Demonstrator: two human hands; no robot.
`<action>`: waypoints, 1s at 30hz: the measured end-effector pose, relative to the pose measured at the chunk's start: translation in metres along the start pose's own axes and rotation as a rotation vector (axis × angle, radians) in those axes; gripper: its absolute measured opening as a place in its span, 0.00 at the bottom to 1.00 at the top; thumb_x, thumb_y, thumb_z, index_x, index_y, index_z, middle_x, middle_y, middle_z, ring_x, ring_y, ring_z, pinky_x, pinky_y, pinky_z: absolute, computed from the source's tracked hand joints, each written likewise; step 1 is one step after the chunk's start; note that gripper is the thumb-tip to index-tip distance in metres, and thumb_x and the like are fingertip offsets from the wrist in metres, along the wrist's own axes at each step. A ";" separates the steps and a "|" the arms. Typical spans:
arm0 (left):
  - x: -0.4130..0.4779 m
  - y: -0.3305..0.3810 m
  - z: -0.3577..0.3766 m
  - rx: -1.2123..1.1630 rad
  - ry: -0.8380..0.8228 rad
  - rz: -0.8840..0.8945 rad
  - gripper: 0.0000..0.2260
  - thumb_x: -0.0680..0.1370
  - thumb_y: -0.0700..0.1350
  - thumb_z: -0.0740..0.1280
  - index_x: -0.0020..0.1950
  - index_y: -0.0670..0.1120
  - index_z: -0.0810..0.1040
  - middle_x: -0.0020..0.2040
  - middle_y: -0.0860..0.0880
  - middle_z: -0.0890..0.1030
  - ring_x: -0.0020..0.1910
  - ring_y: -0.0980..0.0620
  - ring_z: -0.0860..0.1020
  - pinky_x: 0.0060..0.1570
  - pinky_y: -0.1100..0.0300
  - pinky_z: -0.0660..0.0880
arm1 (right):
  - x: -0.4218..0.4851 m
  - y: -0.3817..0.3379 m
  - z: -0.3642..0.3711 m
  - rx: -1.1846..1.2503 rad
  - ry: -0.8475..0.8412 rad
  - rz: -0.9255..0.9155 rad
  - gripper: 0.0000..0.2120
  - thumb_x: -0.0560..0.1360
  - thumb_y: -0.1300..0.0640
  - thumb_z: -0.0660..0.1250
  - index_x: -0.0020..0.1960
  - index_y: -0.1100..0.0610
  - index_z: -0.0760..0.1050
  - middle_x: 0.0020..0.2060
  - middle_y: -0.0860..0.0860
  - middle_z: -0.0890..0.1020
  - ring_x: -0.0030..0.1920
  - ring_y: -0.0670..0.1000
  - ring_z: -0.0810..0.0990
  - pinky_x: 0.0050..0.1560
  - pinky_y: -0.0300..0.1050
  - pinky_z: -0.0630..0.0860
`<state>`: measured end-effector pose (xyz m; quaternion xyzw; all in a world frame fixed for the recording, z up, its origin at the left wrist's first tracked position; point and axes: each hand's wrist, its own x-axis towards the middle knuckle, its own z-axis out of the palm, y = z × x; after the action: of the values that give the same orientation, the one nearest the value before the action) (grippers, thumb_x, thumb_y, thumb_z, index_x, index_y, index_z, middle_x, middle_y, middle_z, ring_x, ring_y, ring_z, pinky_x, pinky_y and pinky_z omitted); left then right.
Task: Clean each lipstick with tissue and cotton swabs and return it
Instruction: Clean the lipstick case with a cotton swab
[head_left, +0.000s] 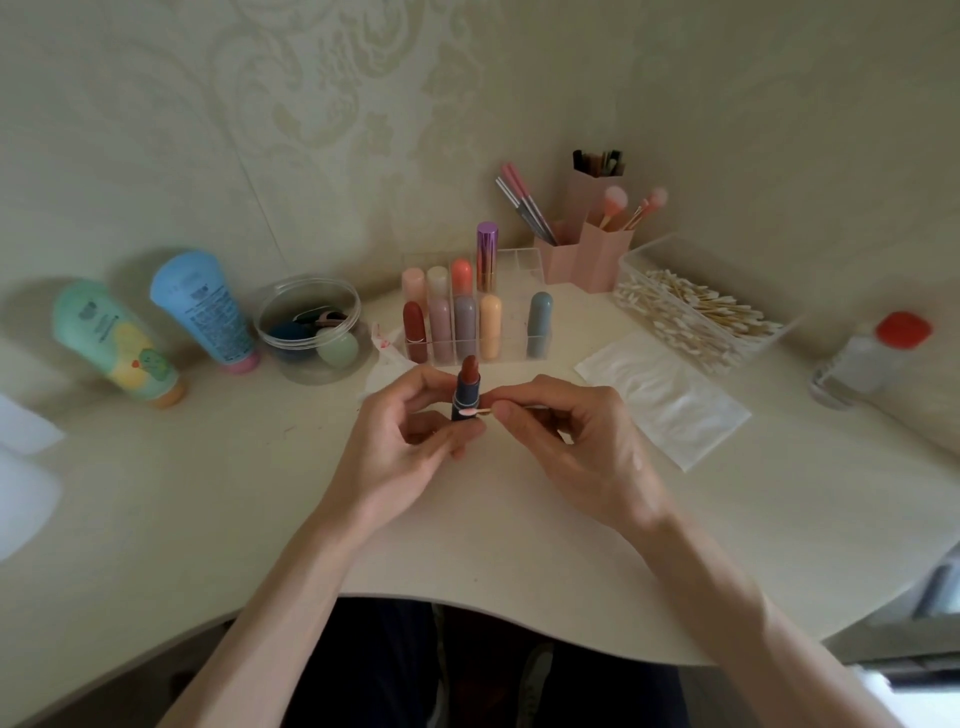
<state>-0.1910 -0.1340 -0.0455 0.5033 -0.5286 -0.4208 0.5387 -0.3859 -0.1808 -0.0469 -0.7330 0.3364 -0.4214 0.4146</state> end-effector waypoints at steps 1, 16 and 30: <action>0.000 0.000 0.000 0.006 -0.004 -0.003 0.10 0.75 0.36 0.75 0.53 0.46 0.81 0.48 0.49 0.86 0.33 0.49 0.78 0.40 0.60 0.76 | 0.000 0.000 0.000 -0.007 0.001 -0.007 0.07 0.81 0.62 0.72 0.56 0.57 0.87 0.41 0.51 0.86 0.37 0.54 0.77 0.39 0.48 0.72; -0.002 0.000 -0.003 0.150 -0.056 0.021 0.14 0.75 0.51 0.77 0.60 0.57 0.84 0.51 0.39 0.84 0.49 0.31 0.79 0.50 0.38 0.76 | 0.000 -0.002 -0.001 -0.020 0.017 -0.068 0.08 0.81 0.63 0.72 0.58 0.58 0.87 0.39 0.46 0.84 0.34 0.44 0.74 0.39 0.34 0.67; -0.004 0.009 0.001 -0.105 0.009 -0.014 0.14 0.72 0.38 0.77 0.56 0.43 0.81 0.52 0.43 0.87 0.52 0.42 0.86 0.48 0.53 0.83 | -0.001 -0.001 -0.004 -0.044 0.025 -0.069 0.06 0.80 0.61 0.72 0.55 0.57 0.87 0.39 0.47 0.84 0.36 0.45 0.74 0.40 0.36 0.69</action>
<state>-0.1928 -0.1285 -0.0376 0.4801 -0.4999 -0.4495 0.5636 -0.3899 -0.1811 -0.0447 -0.7478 0.3255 -0.4370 0.3794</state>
